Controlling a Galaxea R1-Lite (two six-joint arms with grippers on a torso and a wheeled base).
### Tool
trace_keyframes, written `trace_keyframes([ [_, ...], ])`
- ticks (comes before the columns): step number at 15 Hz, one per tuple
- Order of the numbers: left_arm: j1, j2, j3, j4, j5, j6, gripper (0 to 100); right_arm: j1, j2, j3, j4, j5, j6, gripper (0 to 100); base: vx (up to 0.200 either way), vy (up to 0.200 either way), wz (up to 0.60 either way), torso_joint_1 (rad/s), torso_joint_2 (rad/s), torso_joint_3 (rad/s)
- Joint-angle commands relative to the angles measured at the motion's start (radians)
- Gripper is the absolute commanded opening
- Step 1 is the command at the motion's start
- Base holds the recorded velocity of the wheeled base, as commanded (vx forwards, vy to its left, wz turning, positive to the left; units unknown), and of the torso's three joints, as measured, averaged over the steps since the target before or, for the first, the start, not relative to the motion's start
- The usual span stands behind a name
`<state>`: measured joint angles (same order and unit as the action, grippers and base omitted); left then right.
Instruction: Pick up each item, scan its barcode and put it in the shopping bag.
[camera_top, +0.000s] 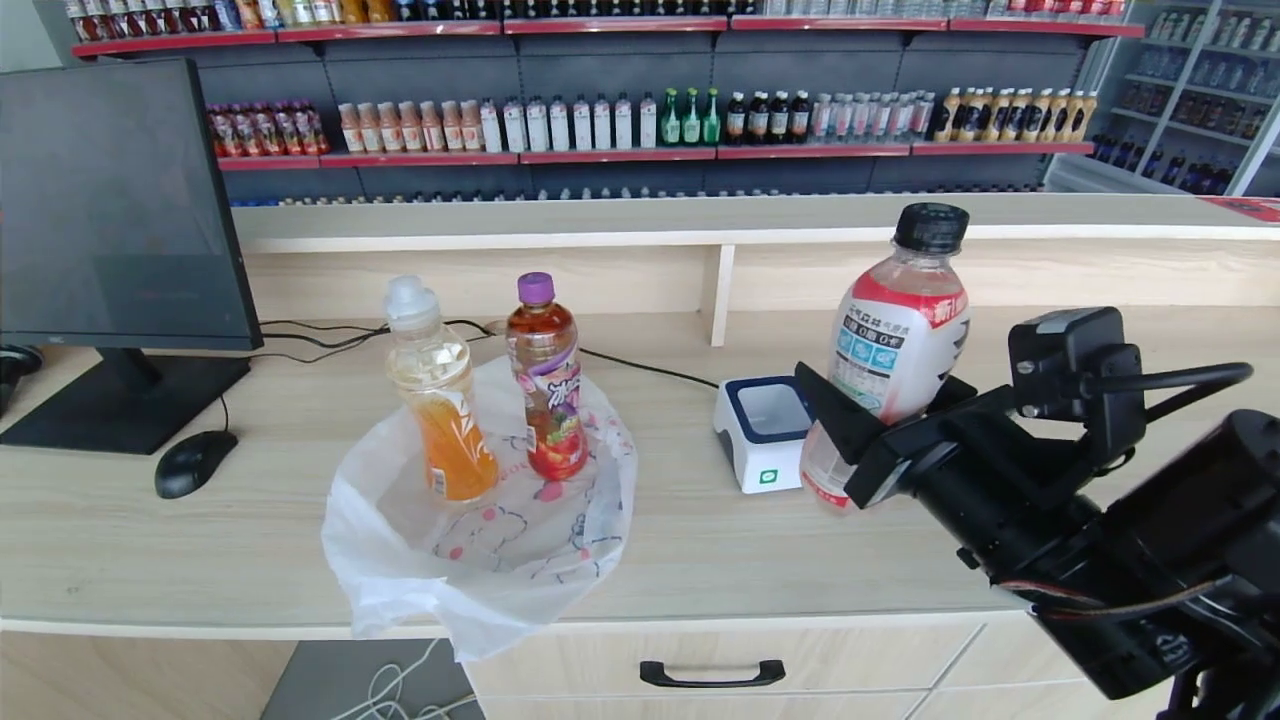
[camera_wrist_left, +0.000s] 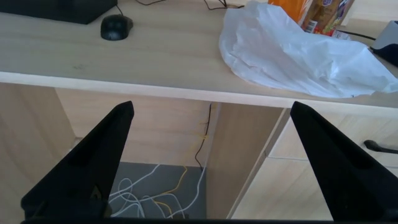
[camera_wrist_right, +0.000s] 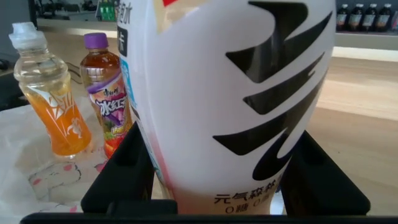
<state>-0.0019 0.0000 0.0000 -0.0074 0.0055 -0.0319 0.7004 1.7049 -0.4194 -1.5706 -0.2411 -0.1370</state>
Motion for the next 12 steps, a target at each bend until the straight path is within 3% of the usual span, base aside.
trace_keyframes([
  [1,0.000,0.000,0.000,0.000,0.001,0.000,100,-0.001,0.022,0.001,0.000,0.009,-0.033,0,0.000,0.000,0.00,0.000,0.00,0.000],
  [4,0.000,0.000,0.000,0.000,0.001,0.000,100,-0.006,0.045,0.002,0.000,0.048,-0.210,0,0.000,0.000,0.00,0.000,0.00,0.000],
  [7,0.000,0.000,0.000,0.000,0.001,0.000,100,-0.082,0.065,-0.062,0.000,0.233,-0.414,0,0.000,0.000,0.00,0.000,0.00,0.000],
  [12,0.000,0.000,0.000,0.000,0.001,0.001,100,-0.274,0.130,-0.134,0.000,0.618,-0.618,0,0.000,0.000,0.00,0.000,0.00,0.000],
])
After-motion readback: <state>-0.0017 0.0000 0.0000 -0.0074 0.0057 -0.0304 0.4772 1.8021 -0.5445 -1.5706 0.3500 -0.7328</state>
